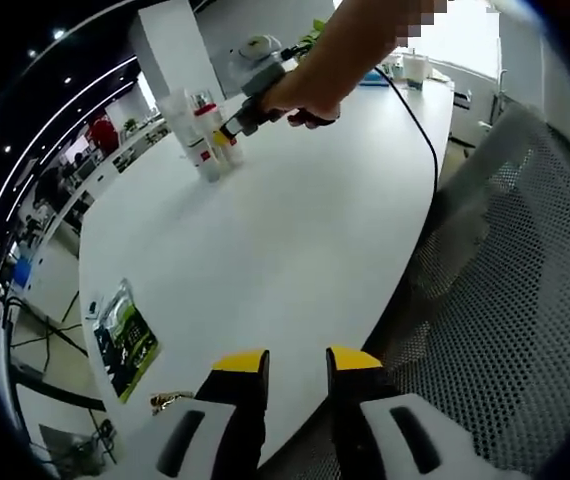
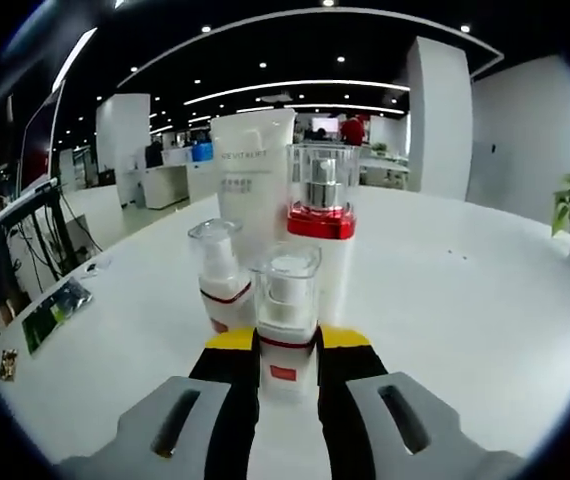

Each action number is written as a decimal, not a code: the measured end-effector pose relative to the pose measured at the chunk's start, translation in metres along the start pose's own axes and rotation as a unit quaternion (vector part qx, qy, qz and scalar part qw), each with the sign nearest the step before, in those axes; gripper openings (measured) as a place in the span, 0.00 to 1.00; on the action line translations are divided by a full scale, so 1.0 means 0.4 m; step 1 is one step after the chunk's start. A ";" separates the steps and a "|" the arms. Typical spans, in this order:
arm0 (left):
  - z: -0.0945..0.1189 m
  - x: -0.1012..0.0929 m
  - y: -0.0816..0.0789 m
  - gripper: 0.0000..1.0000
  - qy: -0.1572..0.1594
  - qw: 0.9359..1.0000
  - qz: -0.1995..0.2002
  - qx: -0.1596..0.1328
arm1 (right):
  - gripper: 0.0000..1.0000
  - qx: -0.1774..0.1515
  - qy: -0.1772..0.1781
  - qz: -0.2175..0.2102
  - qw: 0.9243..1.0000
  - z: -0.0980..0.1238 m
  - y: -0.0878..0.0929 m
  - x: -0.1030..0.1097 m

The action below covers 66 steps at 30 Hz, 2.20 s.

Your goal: Arrange the skincare products in the storage area until every visible bottle or jar stands upright without overlapping.

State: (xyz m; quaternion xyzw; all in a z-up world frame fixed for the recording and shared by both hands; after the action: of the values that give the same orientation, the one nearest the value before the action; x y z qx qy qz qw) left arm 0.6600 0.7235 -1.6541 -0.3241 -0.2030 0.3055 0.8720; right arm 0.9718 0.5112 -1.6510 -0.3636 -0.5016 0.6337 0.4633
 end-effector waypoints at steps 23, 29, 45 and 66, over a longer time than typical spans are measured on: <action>0.000 -0.010 -0.009 0.24 0.011 1.000 0.022 -0.012 | 0.19 0.031 0.029 0.005 0.999 -0.015 -0.003 -0.001; 0.001 -0.008 -0.009 0.24 0.009 1.000 0.022 -0.012 | 0.19 0.033 0.035 0.001 0.999 -0.003 -0.008 0.009; 0.004 -0.004 -0.015 0.25 0.004 1.000 0.020 -0.019 | 0.44 0.043 0.046 -0.105 0.992 0.100 -0.008 0.023; 0.003 -0.027 -0.041 0.37 0.032 0.997 0.044 -0.052 | 0.37 0.060 -0.076 -0.147 0.984 0.488 -0.058 0.212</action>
State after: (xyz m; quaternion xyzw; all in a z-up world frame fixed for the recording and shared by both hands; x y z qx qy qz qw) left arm 0.6582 0.7070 -1.6436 -0.3875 -0.1764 0.3218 0.8457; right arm 0.7704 0.5353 -1.5830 -0.2085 -0.5444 0.6136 0.5326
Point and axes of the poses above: the point that each gripper's makers call its tool centre point, and the gripper's own axes: z roughly backward along the fingers, x roughly to its left, y roughly out of its underside, the point moved 4 cm from there along z, roughly backward along the fingers, and after that the axes turned 10 degrees about -x, right-handed, at the moved point
